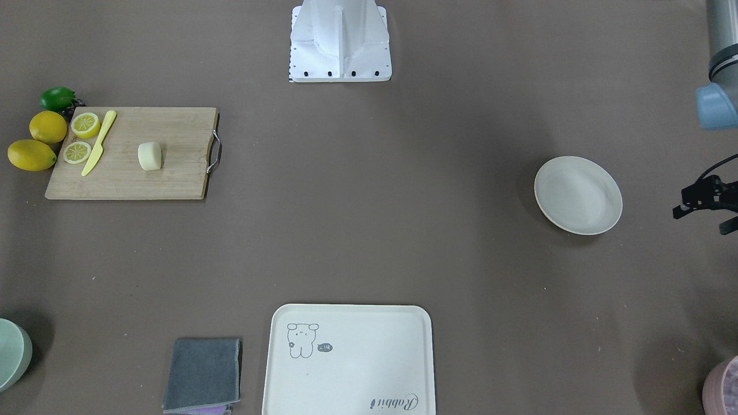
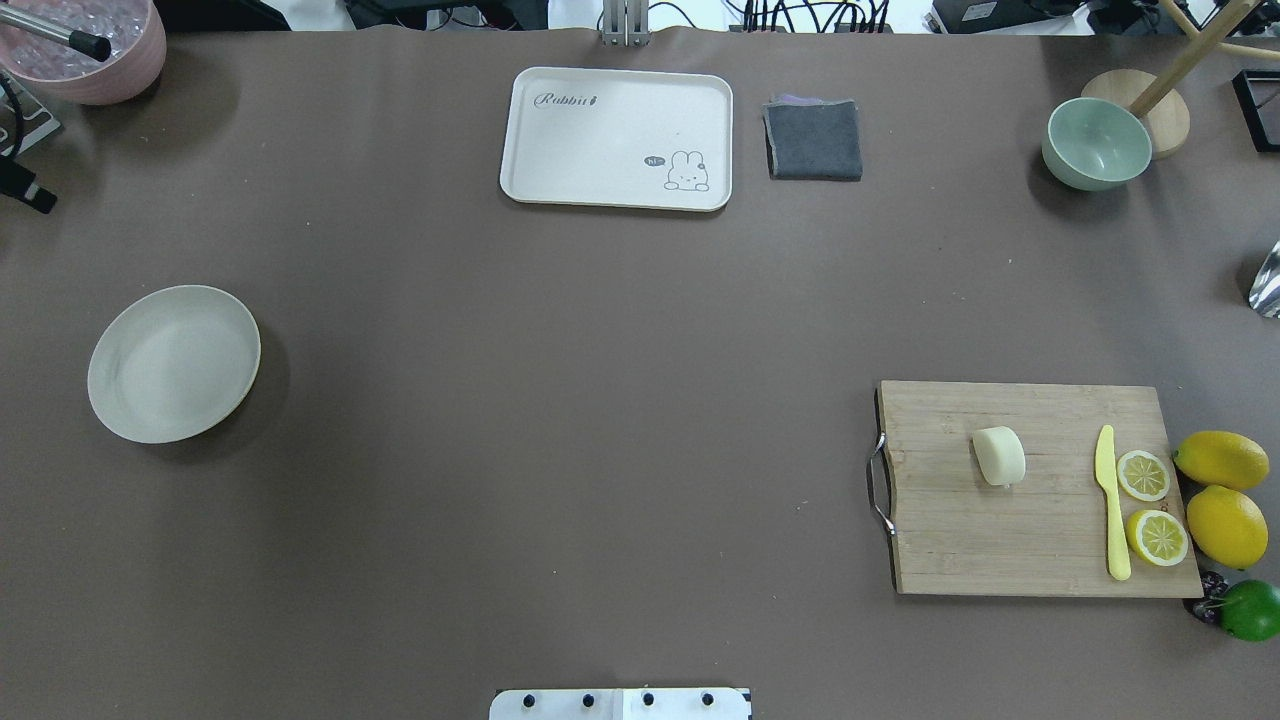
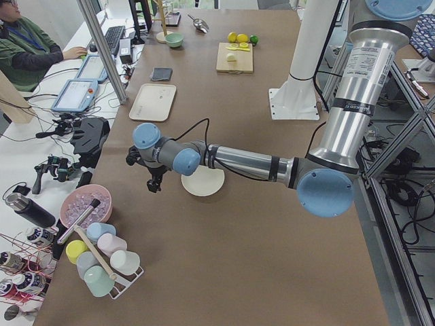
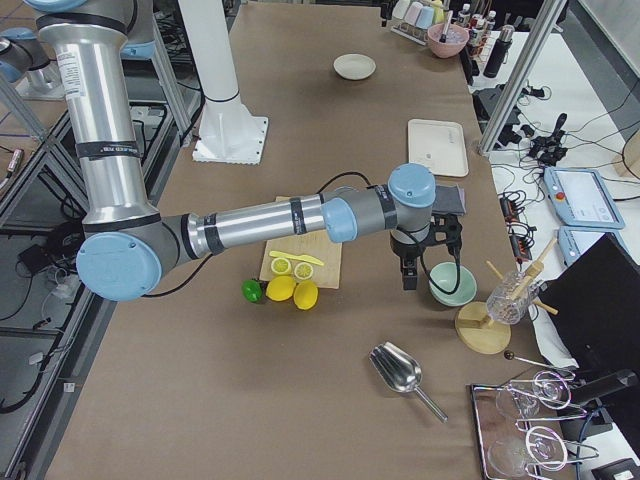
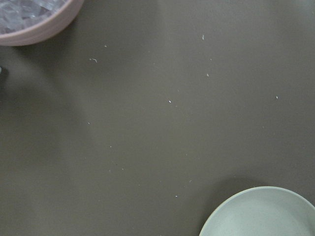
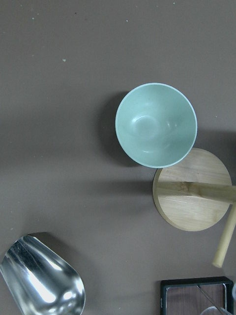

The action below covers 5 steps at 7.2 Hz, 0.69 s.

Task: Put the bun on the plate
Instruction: 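Reach the left gripper down and grasp the rim of the white plate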

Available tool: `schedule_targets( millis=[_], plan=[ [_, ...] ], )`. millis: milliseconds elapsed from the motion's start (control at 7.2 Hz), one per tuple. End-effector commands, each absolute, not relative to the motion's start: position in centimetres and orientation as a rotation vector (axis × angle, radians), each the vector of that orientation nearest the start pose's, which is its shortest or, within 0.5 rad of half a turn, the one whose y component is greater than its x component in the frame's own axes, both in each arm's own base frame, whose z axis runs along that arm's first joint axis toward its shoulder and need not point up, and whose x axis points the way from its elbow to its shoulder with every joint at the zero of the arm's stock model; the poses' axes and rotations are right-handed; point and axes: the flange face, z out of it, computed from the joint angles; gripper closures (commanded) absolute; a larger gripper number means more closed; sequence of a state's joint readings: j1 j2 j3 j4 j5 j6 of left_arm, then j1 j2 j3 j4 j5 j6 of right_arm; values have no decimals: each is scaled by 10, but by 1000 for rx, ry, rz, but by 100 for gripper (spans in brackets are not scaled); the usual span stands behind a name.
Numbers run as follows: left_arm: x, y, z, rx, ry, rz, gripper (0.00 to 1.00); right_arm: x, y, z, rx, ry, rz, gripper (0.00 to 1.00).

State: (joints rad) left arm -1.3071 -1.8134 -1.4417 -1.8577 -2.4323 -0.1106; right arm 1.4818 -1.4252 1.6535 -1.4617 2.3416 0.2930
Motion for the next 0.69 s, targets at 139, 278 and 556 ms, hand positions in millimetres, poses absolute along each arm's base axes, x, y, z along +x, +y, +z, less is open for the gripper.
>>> schedule_targets(
  millis=[139, 278, 556],
  plan=[
    [145, -587, 571, 200, 923, 391, 3, 14, -564, 529, 172, -814, 60, 0],
    [159, -584, 572, 186, 926, 412, 3, 14, -564, 529, 173, -814, 60, 0],
    [186, -575, 574, 168, 926, 458, 9, 14, -565, 524, 182, -812, 57, 0]
  ],
)
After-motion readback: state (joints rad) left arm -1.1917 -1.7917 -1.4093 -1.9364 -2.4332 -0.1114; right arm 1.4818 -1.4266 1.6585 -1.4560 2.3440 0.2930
